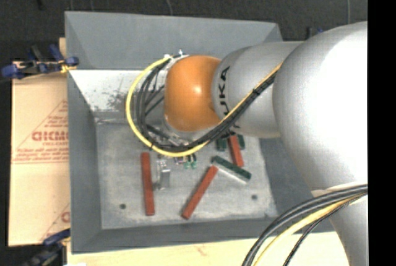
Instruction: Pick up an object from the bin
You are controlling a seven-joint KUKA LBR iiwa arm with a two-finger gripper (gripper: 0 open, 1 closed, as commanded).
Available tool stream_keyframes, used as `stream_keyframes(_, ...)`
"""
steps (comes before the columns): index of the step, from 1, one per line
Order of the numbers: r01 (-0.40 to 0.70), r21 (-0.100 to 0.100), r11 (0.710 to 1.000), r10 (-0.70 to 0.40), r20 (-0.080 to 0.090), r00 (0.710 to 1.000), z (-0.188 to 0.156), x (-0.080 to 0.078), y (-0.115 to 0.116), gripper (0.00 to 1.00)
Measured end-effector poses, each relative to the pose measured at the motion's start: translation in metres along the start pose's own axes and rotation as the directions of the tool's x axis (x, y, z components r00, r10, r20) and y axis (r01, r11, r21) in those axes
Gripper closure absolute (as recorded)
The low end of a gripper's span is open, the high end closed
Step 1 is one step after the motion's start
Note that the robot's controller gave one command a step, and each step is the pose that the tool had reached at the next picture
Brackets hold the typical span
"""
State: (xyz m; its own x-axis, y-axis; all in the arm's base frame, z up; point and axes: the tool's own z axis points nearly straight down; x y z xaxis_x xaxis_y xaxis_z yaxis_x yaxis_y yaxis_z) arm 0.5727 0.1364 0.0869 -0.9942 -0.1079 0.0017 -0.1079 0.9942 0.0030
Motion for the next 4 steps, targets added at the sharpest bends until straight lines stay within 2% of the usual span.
stream_keyframes(1, 0.094, 0.006, 0.996, -0.094, 0.007, 0.996, 0.007, -0.011, 0.008, 0.0)
stream_keyframes(2, 0.354, 0.001, 0.935, -0.354, 0.005, 0.935, 0.015, -0.083, 0.051, 1.0)
stream_keyframes(3, 0.353, 0.0, 0.936, -0.353, 0.005, 0.936, 0.015, -0.083, 0.051, 0.0)
stream_keyframes(4, 0.353, 0.0, 0.936, -0.353, 0.005, 0.936, 0.015, -0.083, 0.051, 0.0)
